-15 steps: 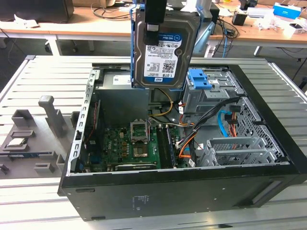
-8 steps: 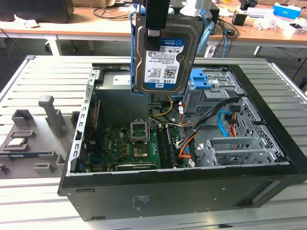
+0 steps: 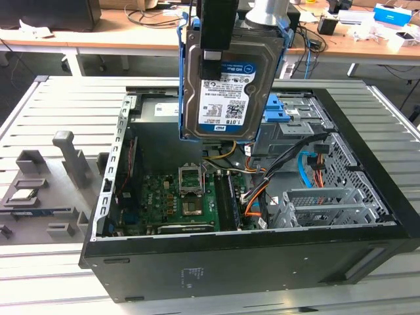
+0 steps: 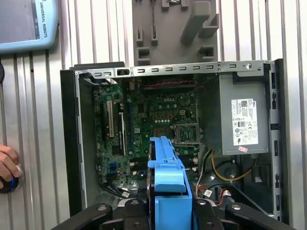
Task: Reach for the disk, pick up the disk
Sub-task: 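Pick up the disk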
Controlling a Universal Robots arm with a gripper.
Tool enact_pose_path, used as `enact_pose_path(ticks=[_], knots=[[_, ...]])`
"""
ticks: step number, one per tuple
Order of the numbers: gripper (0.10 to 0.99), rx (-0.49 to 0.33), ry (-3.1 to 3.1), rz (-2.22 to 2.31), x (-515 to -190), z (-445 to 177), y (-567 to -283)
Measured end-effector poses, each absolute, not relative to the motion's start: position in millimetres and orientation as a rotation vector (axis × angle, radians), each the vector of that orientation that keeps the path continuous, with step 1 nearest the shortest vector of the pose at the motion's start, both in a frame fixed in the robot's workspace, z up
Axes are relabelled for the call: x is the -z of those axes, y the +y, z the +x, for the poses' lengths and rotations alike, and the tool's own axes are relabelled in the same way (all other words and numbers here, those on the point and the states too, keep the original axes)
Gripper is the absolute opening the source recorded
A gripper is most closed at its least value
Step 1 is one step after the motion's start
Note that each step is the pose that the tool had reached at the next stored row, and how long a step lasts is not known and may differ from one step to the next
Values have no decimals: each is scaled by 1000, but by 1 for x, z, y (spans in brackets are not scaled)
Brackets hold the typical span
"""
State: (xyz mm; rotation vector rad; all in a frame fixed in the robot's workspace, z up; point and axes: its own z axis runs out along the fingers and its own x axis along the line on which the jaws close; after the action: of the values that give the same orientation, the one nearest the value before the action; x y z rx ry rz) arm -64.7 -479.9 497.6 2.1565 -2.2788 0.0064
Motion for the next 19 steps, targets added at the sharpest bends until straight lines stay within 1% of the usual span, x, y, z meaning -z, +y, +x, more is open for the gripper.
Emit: enact_pose_path(ticks=[19], knots=[[365,-6,-2279,2156,-498,-65,-521]])
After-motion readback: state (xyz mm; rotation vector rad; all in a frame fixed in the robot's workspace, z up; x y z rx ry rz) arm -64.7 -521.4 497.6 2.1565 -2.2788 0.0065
